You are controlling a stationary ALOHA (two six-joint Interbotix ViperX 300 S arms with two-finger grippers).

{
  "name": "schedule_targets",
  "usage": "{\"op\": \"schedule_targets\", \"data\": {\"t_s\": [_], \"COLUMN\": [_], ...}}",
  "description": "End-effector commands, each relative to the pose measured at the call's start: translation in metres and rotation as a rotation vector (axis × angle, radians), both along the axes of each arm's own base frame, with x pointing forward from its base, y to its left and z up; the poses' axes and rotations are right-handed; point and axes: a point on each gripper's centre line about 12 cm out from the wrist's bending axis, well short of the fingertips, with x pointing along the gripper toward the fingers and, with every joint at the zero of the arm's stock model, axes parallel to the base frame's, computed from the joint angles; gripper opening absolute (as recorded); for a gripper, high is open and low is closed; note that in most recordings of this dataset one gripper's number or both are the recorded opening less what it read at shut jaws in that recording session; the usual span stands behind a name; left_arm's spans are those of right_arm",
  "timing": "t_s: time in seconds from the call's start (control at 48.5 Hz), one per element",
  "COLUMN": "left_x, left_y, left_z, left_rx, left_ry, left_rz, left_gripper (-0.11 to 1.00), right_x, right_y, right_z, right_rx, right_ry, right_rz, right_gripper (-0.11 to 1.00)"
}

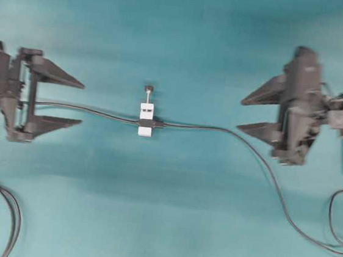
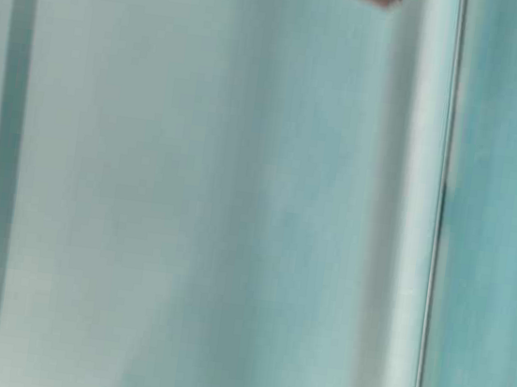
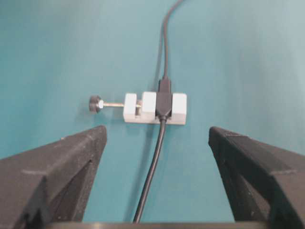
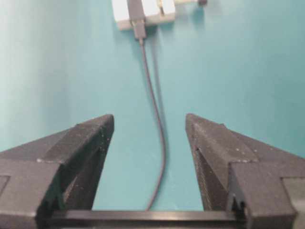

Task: Insert the USB cable into the female connector supported by the left arm.

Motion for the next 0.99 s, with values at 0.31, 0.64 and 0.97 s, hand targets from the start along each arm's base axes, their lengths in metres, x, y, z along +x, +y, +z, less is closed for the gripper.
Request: {"op": "schedule_targets", "data": {"t_s": [0.31,0.64,0.97], "left_x": [-0.042,-0.054,-0.059], "left_y": [-0.003,-0.004,-0.004], "left_z": [0.026,0.031,0.015], "left_rx": [-0.014,-0.017,-0.013], "left_ry": [-0.035,-0.104,-0.066], "left_rz": [-0.011,-0.015,-0.014], "left_gripper": [0.93,0.93,0.93], "right_x": [-0.046,-0.057,-0.083], "right_y": [-0.006,-0.011,-0.005], "right_z": [-0.008,-0.022,-0.034], "right_rx": [0.012,-0.077,-0.08], "right_ry": [-0.137,-0.151,-0.197], "right_rz": [-0.004,0.028,0.05], "right_gripper": [0.65,0.64,0.64]}}
